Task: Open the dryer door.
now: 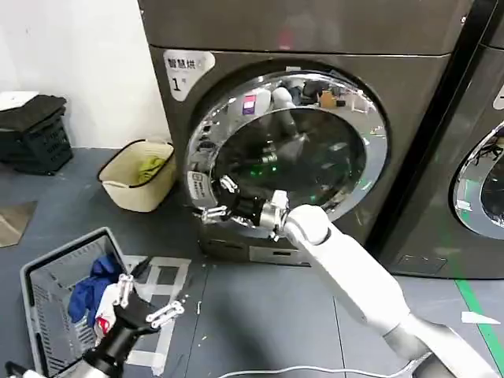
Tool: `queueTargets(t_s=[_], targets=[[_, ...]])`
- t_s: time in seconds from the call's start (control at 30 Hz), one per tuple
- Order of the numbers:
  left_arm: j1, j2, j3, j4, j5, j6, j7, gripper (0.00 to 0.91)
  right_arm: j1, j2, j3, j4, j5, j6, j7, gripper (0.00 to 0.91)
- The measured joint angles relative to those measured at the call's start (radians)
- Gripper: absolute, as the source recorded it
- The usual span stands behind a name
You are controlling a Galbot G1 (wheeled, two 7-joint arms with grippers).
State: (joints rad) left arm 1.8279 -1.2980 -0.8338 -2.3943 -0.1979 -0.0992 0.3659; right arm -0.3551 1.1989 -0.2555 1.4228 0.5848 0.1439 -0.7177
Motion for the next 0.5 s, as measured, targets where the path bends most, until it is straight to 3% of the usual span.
queueTargets(t_s=[0.5], targets=[[-0.064, 0.085, -0.172, 0.059, -0.124, 0.053, -0.003, 0.907, -0.024, -0.102, -0.001, 0.095, 0.049, 0.053, -0.130, 0.907]])
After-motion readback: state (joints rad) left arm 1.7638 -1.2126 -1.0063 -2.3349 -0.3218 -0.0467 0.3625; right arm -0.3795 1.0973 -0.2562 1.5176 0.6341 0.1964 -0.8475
